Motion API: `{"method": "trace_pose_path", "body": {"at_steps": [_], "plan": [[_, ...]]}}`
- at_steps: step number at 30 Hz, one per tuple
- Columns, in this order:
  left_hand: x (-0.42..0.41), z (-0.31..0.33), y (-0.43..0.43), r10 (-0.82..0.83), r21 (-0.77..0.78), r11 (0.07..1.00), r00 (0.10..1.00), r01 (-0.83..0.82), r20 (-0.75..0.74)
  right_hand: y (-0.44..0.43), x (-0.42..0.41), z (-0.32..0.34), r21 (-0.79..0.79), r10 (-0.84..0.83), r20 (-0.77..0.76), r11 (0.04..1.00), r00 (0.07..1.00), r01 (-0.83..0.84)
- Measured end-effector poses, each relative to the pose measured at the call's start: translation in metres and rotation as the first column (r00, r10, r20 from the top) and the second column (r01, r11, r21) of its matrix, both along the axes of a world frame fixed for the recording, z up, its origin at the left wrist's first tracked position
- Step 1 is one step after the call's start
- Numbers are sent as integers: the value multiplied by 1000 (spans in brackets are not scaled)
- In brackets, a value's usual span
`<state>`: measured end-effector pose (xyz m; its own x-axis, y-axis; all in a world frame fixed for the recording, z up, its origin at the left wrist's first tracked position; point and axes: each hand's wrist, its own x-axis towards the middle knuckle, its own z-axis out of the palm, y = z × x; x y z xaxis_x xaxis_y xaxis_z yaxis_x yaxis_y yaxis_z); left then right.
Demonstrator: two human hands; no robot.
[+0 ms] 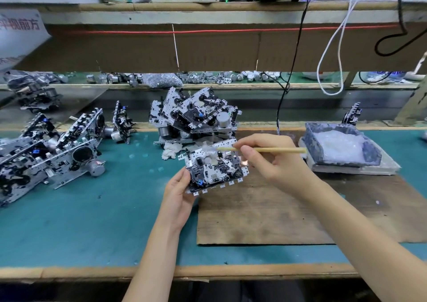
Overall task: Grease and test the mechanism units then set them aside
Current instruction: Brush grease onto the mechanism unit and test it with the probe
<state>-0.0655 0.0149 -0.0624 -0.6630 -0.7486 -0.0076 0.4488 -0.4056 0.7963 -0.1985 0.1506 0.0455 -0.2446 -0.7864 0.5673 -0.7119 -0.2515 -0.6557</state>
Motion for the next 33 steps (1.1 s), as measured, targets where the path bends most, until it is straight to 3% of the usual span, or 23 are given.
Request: {"method": "trace_pose_path", "body": {"at_steps": [4, 6, 8, 11, 20, 22, 23, 25, 27, 30, 33], "plan": [[0, -1, 0, 7, 3, 1000, 1000, -7, -6, -5, 5, 1, 10, 9, -359, 1000, 933, -5], [1, -2, 0, 0, -9, 1000, 1000, 0, -8, -12, 6, -3, 169, 32, -572, 982, 820, 80], [1, -2, 1, -12, -18, 1000, 1000, 12, -12, -19, 5, -9, 387, 111, -711, 886, 695, 255], [2, -2, 1, -16, -17, 1000, 1000, 16, -11, -28, 3, -13, 459, 186, -798, 803, 573, 379], [3, -3, -2, -14, 5, 1000, 1000, 14, -6, -39, 6, -9, 410, 149, -797, 844, 585, 345], [3, -3, -2, 5, 26, 1000, 1000, -5, -1, -36, 5, -5, 450, 170, -762, 833, 624, 322], [3, -3, -2, 14, 32, 999, 1000, -14, 0, -33, 5, -2, 444, 160, -708, 858, 688, 258], [2, -2, -2, 27, 30, 999, 1000, -27, -6, -27, 4, 5, 286, 96, -547, 955, 832, 78], [1, -2, -3, 40, 27, 999, 999, -39, -3, -19, 4, 12, 79, 38, -431, 997, 902, -4], [1, -3, -3, 61, 25, 998, 998, -62, 14, -11, 6, 18, -38, 37, -399, 998, 916, -56], [1, -2, -3, 71, 13, 997, 997, -72, 33, -5, 9, 19, -10, 34, -398, 999, 917, -42]]}}
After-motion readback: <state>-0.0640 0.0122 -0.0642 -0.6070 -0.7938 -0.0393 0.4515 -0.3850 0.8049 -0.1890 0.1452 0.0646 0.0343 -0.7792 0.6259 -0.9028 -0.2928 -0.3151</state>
